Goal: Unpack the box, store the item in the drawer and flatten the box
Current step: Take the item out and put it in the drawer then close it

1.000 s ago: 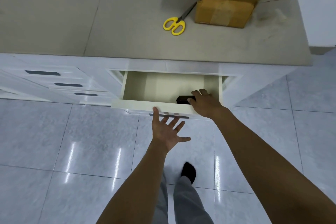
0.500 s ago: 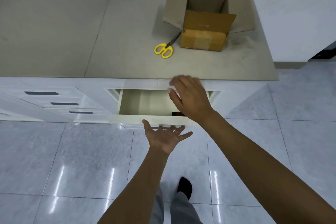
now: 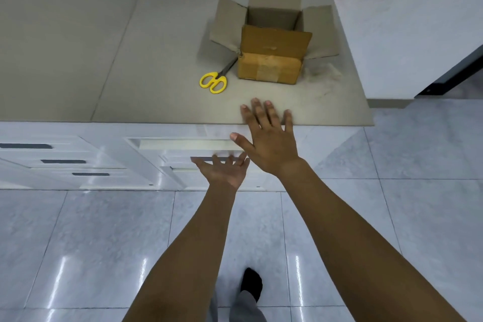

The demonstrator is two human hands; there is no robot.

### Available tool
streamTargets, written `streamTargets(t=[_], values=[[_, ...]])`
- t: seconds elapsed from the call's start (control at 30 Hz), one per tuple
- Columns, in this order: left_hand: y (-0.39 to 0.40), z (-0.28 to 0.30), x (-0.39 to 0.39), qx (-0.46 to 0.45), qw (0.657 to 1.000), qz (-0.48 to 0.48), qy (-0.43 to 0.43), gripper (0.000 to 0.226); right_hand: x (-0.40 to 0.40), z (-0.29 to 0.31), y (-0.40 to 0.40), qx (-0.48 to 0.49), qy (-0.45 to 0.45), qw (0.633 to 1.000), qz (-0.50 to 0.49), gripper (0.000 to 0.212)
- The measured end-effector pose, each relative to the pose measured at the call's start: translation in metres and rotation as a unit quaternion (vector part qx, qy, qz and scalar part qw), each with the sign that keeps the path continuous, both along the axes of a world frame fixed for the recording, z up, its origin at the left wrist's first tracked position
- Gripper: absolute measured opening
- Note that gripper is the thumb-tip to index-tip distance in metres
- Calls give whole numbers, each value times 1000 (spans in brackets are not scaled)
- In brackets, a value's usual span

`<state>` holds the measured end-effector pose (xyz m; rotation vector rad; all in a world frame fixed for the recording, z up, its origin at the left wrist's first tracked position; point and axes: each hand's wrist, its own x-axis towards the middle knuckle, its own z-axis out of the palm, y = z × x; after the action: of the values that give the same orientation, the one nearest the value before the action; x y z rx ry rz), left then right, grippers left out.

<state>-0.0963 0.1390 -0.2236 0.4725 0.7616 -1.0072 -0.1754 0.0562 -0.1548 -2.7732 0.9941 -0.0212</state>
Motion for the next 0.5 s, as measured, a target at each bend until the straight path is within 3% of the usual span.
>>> streamTargets(t=[0.17, 0.33, 0.5], values=[[-27, 17, 7, -9, 998, 11, 68, 111, 9, 23, -13, 73, -18, 997, -13, 60], [-28, 19, 16, 3, 999, -49, 23, 106, 11, 29, -14, 76, -17, 997, -18, 57], [-10, 39, 28, 53, 996, -60, -35, 82, 11, 33, -15, 78, -17, 997, -14, 58]])
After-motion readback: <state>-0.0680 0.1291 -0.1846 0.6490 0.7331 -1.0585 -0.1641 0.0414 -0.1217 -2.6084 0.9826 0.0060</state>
